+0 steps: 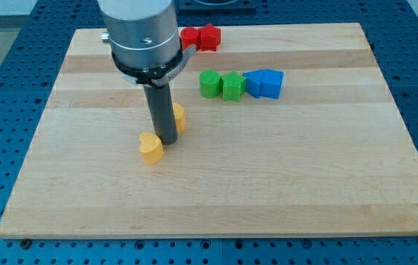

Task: Push yellow hexagon towards red circle

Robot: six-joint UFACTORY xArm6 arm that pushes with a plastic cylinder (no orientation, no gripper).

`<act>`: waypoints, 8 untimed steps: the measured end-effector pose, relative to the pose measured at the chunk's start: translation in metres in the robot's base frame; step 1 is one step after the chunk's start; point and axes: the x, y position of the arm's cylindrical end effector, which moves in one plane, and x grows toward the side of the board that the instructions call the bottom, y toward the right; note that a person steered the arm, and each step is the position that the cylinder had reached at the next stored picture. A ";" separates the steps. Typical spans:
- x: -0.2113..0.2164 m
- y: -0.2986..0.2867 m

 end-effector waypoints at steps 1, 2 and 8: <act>-0.006 0.008; -0.021 0.008; -0.127 -0.021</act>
